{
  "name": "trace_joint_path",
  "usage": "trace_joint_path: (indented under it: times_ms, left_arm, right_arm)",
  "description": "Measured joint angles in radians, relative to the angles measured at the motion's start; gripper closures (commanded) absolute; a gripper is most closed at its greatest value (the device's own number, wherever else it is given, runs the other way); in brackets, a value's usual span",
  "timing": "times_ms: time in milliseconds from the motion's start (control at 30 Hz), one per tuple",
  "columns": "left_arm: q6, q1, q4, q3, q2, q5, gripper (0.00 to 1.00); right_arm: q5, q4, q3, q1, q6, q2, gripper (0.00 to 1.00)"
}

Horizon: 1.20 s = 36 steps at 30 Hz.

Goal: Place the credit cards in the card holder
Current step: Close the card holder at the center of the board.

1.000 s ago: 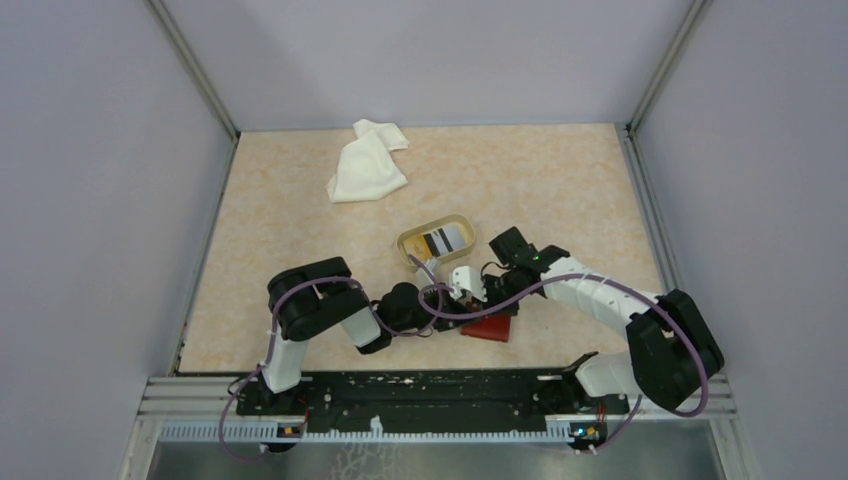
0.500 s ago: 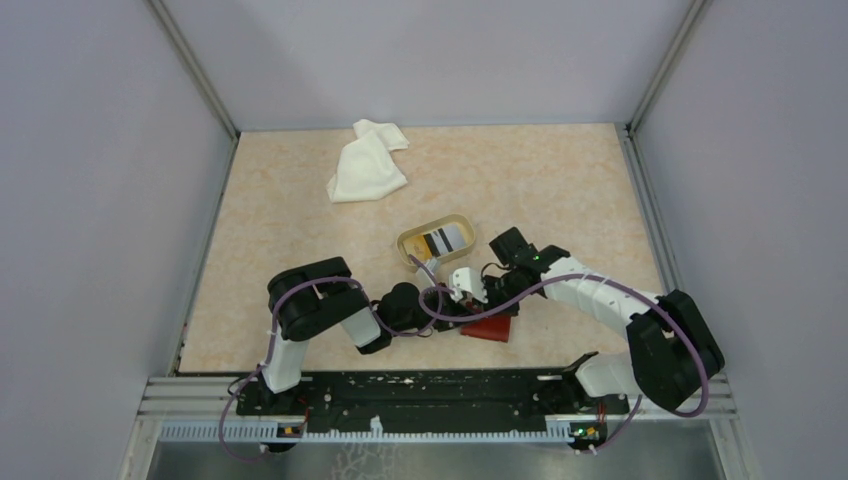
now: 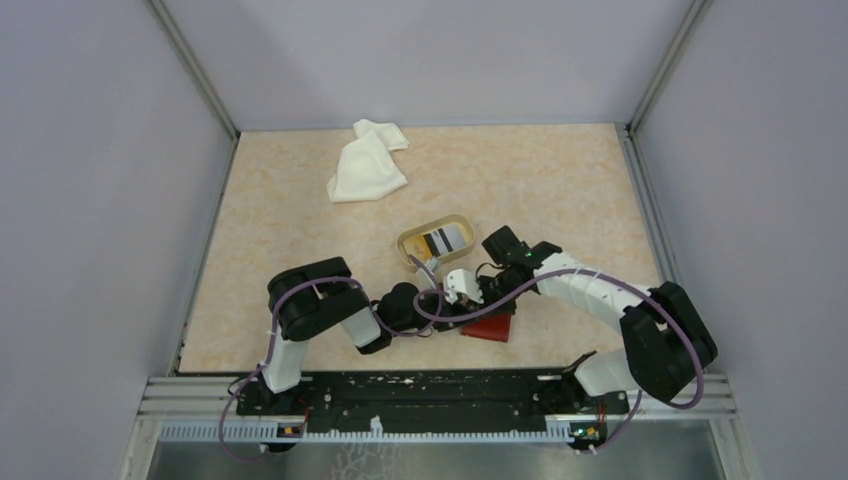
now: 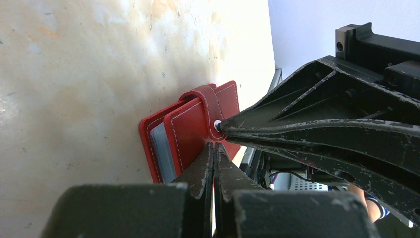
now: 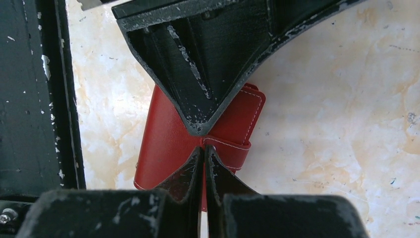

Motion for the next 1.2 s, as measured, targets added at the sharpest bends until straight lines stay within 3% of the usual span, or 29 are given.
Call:
trace_joint_path:
  times_ms: [567, 700, 833, 1067, 1200]
  left_arm:
    - [0.002, -0.002, 0.004, 0.000, 0.001, 0.002, 1.00]
    - [0.003, -0.002, 0.004, 0.000, 0.001, 0.002, 1.00]
    - [0.006, -0.002, 0.004, 0.000, 0.001, 0.002, 1.00]
    - [0.006, -0.002, 0.003, 0.001, 0.001, 0.002, 1.00]
    - [0.006, -0.002, 0.002, 0.003, 0.001, 0.002, 1.00]
  right_arm:
    - [0.003, -0.015, -0.014, 0.029, -0.028, -0.037, 1.00]
    - [-0.017, -0.031, -0.014, 0.019, -0.013, -0.065, 0.67]
    - [-0.076, -0.051, -0.014, -0.012, -0.005, -0.127, 0.53]
    - [-0.072, -0.002, -0.050, -0.041, -0.026, -0.284, 0.50]
    - [-0.029, 0.021, -0.115, -0.016, -0.034, -0.286, 0.52]
